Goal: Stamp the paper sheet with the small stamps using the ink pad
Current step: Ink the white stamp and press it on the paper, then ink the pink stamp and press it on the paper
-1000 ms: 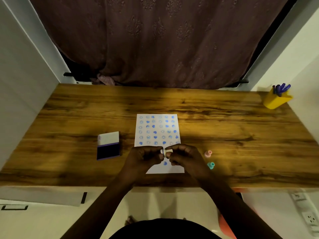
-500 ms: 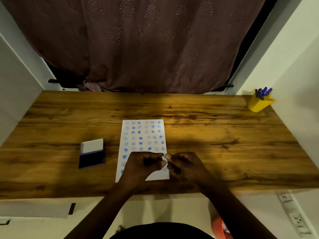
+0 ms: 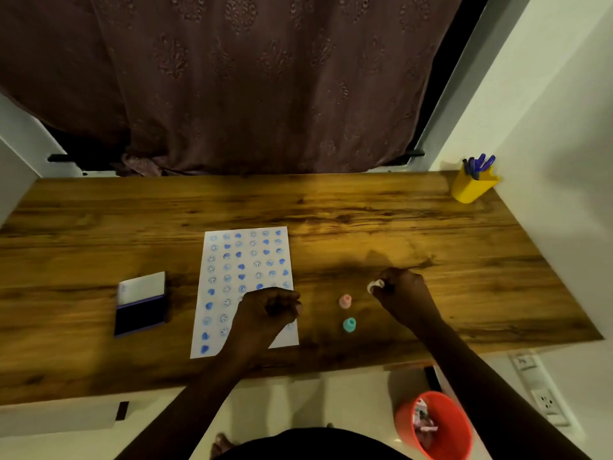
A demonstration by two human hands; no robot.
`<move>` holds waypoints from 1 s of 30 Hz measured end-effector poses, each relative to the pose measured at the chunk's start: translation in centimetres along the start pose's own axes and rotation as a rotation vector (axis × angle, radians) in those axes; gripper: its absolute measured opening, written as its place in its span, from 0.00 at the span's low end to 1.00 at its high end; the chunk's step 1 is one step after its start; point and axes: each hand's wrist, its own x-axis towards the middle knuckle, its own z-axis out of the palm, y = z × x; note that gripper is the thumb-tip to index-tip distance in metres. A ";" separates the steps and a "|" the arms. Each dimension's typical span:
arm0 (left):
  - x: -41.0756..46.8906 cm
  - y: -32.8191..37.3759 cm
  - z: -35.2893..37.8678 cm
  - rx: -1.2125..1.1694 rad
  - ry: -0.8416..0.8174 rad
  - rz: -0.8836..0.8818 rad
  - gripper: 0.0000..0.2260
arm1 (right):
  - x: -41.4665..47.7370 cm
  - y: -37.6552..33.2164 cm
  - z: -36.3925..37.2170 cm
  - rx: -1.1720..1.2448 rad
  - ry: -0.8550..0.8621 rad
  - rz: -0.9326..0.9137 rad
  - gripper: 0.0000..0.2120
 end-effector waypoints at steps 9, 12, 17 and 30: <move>0.3 -0.2 1.0 -0.051 0.010 -0.033 0.15 | 0.4 1.8 0.5 -0.121 -0.108 0.040 0.06; 0.3 -0.2 1.0 -0.045 0.012 -0.046 0.15 | 0.3 1.7 0.6 -0.131 -0.123 0.049 0.08; 0.4 -0.1 0.8 -0.027 0.004 -0.039 0.13 | -0.1 1.1 0.0 -0.094 -0.089 0.089 0.20; -0.3 -0.9 -0.2 -0.031 0.029 -0.107 0.07 | -0.2 -4.7 3.3 -0.246 -0.249 -0.041 0.24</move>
